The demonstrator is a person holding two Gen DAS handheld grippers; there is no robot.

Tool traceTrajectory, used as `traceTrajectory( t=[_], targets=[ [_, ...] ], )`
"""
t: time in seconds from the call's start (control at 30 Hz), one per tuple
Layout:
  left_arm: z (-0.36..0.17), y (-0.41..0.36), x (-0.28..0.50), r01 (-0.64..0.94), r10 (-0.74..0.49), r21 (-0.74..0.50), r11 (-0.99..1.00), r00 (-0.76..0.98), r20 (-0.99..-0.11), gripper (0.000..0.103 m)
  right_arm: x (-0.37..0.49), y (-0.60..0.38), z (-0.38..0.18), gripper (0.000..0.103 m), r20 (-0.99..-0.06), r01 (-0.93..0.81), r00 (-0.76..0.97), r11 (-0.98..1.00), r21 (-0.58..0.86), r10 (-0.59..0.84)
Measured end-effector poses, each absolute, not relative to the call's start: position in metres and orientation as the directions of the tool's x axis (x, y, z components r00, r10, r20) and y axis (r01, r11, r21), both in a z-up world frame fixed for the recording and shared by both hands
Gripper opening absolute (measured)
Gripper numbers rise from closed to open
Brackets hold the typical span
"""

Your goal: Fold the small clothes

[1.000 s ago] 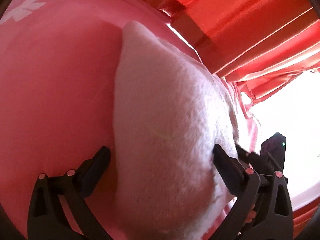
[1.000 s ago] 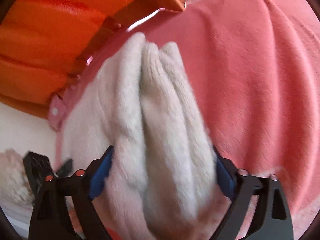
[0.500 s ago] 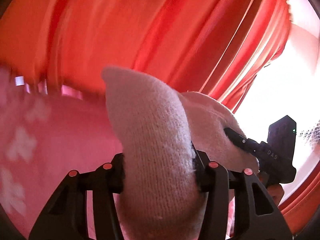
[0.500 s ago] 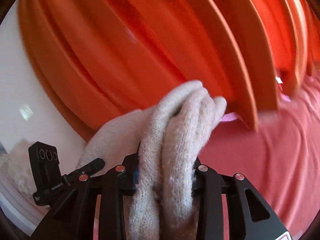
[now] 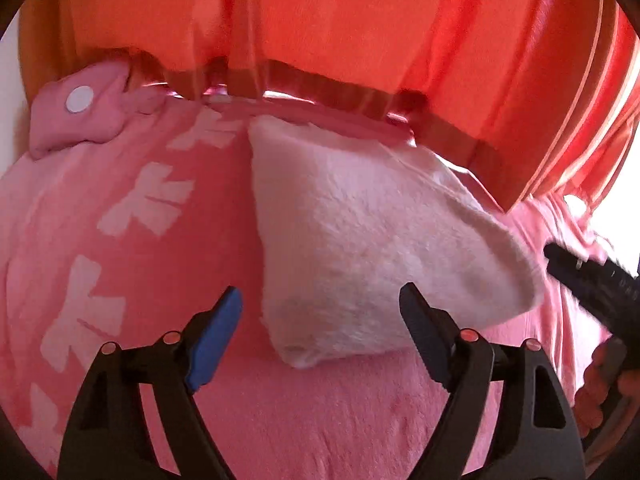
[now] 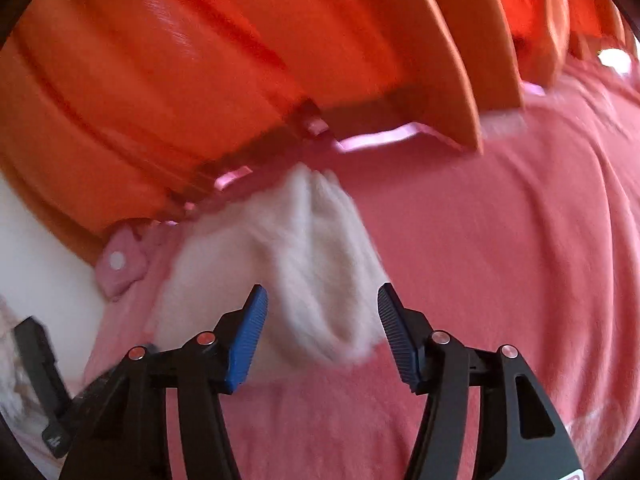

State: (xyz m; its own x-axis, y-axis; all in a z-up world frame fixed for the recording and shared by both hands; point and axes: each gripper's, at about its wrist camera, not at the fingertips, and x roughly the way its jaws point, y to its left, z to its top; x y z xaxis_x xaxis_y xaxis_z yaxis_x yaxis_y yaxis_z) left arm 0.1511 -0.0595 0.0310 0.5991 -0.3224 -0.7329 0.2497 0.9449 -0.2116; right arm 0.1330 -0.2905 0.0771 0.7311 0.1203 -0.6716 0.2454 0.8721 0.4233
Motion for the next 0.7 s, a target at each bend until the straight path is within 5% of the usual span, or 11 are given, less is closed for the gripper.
traceTrajectory(
  t=[0.2, 0.57, 0.67, 0.7],
  targets=[
    [0.005, -0.055, 0.159, 0.232, -0.303, -0.211, 0.950, 0.508, -0.806, 0.087, 0.160, -0.296, 0.039, 0.067, -0.754, 0.277, 0.631, 0.855, 0.439, 0.184],
    [-0.015, -0.044, 0.167, 0.291, -0.225, -0.099, 0.952, 0.440, -0.869, 0.088, 0.205, -0.294, 0.000, 0.081, -0.707, 0.243, 0.619, 0.773, 0.586, 0.342],
    [-0.014, -0.037, 0.173, 0.260, -0.152, -0.024, 0.965, 0.485, -0.861, 0.086, 0.213, -0.294, -0.002, 0.073, -0.701, 0.245, 0.623, 0.764, 0.597, 0.347],
    [-0.014, -0.034, 0.176, 0.251, -0.173, -0.055, 0.967, 0.478, -0.861, 0.083, 0.214, -0.292, -0.001, 0.056, -0.699, 0.240, 0.626, 0.768, 0.593, 0.344]
  ],
)
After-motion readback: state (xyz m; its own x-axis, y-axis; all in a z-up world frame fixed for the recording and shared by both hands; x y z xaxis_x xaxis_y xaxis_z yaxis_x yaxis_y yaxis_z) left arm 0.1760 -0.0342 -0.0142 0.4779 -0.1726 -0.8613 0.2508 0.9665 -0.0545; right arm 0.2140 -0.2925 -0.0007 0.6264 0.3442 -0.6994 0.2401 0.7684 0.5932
